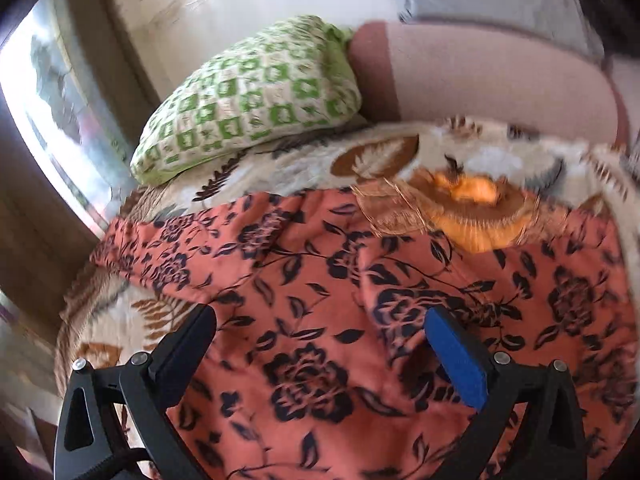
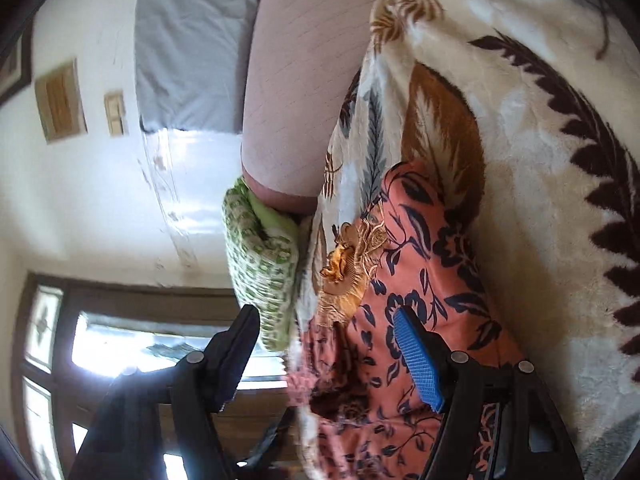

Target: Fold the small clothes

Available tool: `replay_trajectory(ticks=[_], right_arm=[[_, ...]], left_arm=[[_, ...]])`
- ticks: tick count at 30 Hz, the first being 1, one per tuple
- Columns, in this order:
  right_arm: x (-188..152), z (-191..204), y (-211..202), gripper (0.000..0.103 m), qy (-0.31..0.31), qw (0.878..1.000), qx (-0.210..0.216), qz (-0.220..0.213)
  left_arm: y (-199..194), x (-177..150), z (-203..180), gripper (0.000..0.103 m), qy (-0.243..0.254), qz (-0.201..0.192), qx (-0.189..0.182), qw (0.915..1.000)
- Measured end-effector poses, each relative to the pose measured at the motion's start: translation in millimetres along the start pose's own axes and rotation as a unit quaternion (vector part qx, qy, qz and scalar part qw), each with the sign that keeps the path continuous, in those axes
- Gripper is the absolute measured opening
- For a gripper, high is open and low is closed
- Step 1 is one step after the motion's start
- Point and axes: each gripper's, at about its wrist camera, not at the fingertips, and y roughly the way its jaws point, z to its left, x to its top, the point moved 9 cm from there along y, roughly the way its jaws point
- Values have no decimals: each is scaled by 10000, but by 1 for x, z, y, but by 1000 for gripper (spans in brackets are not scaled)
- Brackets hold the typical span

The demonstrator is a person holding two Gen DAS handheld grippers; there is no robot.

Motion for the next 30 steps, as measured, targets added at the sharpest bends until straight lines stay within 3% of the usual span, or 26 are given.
replay_trajectory(ticks=[3, 7, 8, 10, 11, 14, 16, 19, 22, 25, 30], right_arm=[[0, 0, 0, 73, 54, 10000, 6, -6], [-16, -1, 17, 73, -102, 9993, -233, 258], [-19, -9, 24, 73, -231, 9970, -669, 309], [-24, -37, 34, 70, -460, 9793, -1921, 442], [-27, -49, 39, 70, -536, 9706, -2278, 557], [-28, -39, 39, 70, -790, 9667, -2401, 397], [-29, -23, 37, 70, -1190, 9644, -2357, 170], [-36, -15, 42, 70, -1385, 9629, -2302, 232], [-42, -36, 52, 70, -821, 9692, -2249, 580], [-41, -43, 52, 70, -656, 9725, -2154, 602], [-44, -43, 54, 70, -867, 9678, -2267, 662]], left_arm=[[20, -2, -9, 103, 230, 156, 286, 9992], [42, -4, 18, 103, 130, 504, 896, 9946], [45, -5, 28, 103, 48, 581, 978, 9935], [50, -10, 61, 103, -177, 726, 1207, 9899], [52, -13, 74, 103, -250, 772, 1301, 9882], [48, -19, 111, 103, -557, 896, 1434, 9840], [33, -14, 111, 103, -682, 640, 1141, 9891], [13, -12, 72, 103, -170, 434, 696, 9965], [-1, -17, 21, 103, 384, 241, 430, 9980], [9, -21, -5, 103, 866, 278, 836, 9923], [35, -22, 30, 103, 552, 589, 1369, 9873]])
